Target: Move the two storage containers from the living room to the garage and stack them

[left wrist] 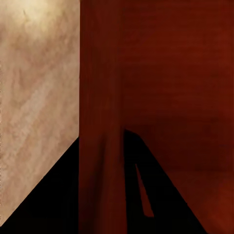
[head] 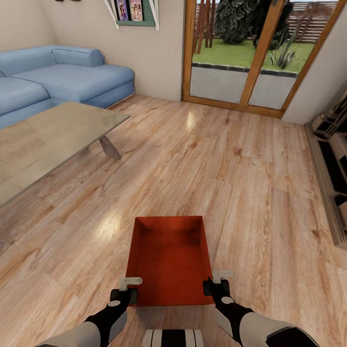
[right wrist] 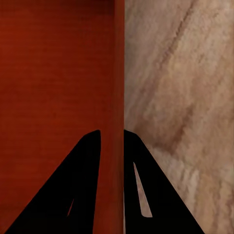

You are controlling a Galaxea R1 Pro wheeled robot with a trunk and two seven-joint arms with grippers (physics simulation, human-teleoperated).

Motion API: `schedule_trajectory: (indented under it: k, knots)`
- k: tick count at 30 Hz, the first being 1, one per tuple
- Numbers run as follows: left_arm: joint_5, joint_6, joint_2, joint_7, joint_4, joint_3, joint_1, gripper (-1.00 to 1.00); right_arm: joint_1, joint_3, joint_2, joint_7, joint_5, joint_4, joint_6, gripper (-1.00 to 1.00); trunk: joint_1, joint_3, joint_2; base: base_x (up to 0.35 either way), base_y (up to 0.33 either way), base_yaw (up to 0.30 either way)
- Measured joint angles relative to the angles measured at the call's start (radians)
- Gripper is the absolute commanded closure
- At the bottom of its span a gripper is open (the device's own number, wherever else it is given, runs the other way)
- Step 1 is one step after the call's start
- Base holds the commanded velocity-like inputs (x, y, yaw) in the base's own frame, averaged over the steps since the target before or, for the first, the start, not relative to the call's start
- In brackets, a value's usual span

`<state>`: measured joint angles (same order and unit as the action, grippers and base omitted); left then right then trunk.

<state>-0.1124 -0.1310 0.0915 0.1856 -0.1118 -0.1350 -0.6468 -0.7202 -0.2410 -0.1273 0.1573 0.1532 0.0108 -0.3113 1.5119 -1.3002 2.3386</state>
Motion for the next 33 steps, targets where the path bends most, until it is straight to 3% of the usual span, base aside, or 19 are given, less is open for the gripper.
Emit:
schedule_trajectory:
  k: [7, 33]
  knots:
    - [0.000, 0.000, 0.001, 0.004, 0.000, 0.002, 0.000, 1.00, 0.000, -0.001, 0.000, 0.000, 0.001, 0.000, 0.000, 1.00, 0.000, 0.000, 0.000, 0.000, 0.000, 0.000]
    - [0.001, -0.002, 0.002, 0.003, 0.004, 0.006, 0.000, 1.00, 0.000, -0.003, -0.001, 0.001, 0.004, 0.000, 0.000, 1.00, -0.100, 0.081, -0.182, 0.000, 0.000, 0.000]
